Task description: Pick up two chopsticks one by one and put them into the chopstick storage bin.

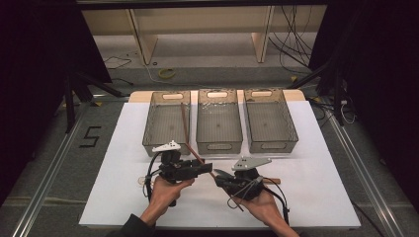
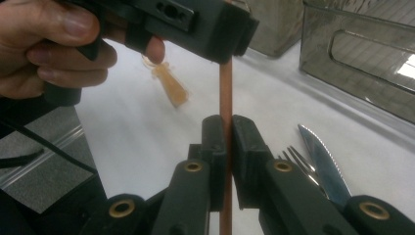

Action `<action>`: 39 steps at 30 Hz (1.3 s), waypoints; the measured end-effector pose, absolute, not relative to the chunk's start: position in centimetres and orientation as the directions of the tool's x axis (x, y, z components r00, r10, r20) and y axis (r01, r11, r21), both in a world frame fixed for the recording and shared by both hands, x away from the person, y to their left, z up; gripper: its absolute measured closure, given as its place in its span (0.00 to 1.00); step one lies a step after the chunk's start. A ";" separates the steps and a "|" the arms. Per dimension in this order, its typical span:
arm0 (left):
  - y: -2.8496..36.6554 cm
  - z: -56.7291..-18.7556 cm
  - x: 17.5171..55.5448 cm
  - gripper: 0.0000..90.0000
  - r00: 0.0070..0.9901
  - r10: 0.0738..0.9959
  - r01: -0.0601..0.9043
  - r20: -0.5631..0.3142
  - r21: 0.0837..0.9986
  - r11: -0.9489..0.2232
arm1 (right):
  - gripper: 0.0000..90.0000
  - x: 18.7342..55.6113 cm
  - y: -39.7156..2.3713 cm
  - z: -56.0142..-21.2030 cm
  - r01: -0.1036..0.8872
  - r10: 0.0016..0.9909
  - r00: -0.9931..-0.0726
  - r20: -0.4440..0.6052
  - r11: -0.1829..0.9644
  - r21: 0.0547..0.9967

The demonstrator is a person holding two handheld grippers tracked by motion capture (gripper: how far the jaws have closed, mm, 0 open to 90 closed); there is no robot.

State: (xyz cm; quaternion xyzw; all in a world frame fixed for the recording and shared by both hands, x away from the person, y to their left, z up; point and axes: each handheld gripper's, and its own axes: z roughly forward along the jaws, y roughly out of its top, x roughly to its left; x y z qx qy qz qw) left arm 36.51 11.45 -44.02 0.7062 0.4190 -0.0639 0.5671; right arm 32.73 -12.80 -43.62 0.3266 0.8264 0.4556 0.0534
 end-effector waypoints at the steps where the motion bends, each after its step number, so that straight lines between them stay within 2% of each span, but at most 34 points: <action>1: 11.4 -44.0 36.5 0.58 0.644 0.516 0.662 -0.564 0.749 -0.008 | 0.95 32.7 -12.8 -43.6 0.491 0.588 -0.781 0.210 0.371 0.788; 14: 10.9 -44.3 36.4 0.75 0.639 0.503 0.676 -0.582 0.737 -0.006 | 0.95 32.6 -12.8 -43.6 0.473 0.580 -0.787 0.209 0.350 0.808; 28: 11.1 -43.8 36.1 0.87 0.649 0.448 0.684 -0.615 0.730 0.012 | 0.94 32.4 -12.8 -43.6 0.471 0.565 -0.794 0.227 0.334 0.817; 35: 11.0 -43.3 35.8 0.92 0.662 0.439 0.678 -0.608 0.735 -0.007 | 0.87 32.6 -13.0 -43.7 0.479 0.562 -0.790 0.243 0.320 0.818; 39: 11.3 -43.2 36.0 0.92 0.662 0.444 0.676 -0.604 0.737 -0.005 | 0.75 32.7 -13.4 -43.4 0.483 0.563 -0.787 0.252 0.308 0.820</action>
